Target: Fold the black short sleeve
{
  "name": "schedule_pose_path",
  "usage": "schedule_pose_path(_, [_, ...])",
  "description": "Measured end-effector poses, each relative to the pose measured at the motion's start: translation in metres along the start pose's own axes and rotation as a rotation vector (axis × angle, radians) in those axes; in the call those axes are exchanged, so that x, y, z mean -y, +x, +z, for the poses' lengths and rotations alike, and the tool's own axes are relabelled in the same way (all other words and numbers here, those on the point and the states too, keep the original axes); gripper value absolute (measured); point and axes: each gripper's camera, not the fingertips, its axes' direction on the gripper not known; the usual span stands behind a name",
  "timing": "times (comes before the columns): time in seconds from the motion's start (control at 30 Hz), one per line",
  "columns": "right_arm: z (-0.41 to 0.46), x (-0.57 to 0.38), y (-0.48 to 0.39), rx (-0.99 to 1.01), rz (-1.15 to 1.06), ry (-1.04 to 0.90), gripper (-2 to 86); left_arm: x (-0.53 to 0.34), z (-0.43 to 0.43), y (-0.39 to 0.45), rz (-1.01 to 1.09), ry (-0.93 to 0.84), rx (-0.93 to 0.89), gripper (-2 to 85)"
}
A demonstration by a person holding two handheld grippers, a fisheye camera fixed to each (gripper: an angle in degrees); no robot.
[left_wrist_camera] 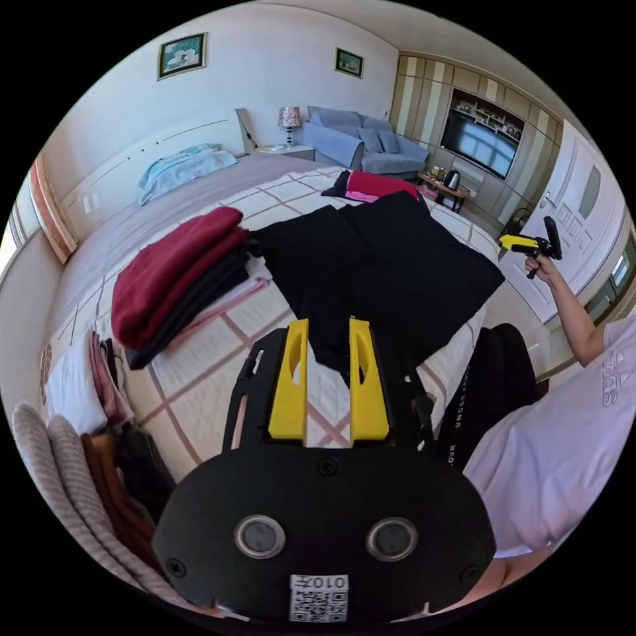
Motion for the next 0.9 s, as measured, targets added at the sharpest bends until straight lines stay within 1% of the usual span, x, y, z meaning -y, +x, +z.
schedule_pose_path(0.07, [0.008, -0.035, -0.009, 0.027, 0.028, -0.027, 8.2, -0.049, 0.002, 0.011, -0.013, -0.042, -0.009, 9.4])
schedule_pose_path(0.17, [0.020, -0.069, -0.023, 0.044, 0.053, -0.021, 9.6, -0.083, 0.015, 0.025, 0.001, -0.091, -0.019, 9.7])
schedule_pose_path(0.23, [0.026, -0.076, -0.030, 0.030, 0.043, -0.032, 10.1, -0.088, 0.020, 0.032, 0.029, -0.080, 0.006, 9.8])
schedule_pose_path(0.4, [0.035, -0.079, -0.036, 0.035, 0.033, -0.026, 10.2, -0.078, 0.036, 0.044, 0.153, -0.085, 0.024, 9.1])
schedule_pose_path(0.47, [0.039, -0.079, -0.038, 0.042, 0.019, -0.038, 10.1, -0.069, 0.048, 0.049, 0.244, -0.137, 0.039, 8.0])
schedule_pose_path(0.57, [0.043, -0.079, -0.041, 0.019, 0.003, -0.041, 9.7, -0.066, 0.052, 0.051, 0.314, -0.120, 0.036, 6.4])
schedule_pose_path(0.7, [0.042, -0.074, -0.042, 0.018, -0.018, 0.000, 8.6, -0.063, 0.053, 0.042, 0.336, -0.126, 0.001, 4.4])
schedule_pose_path(0.83, [0.054, -0.070, -0.041, 0.018, -0.036, -0.038, 6.8, -0.058, 0.049, 0.028, 0.351, -0.139, -0.061, 2.4])
schedule_pose_path(0.9, [0.045, -0.069, -0.041, -0.005, -0.056, 0.005, 4.6, -0.054, 0.046, 0.020, 0.348, -0.147, -0.095, 1.9])
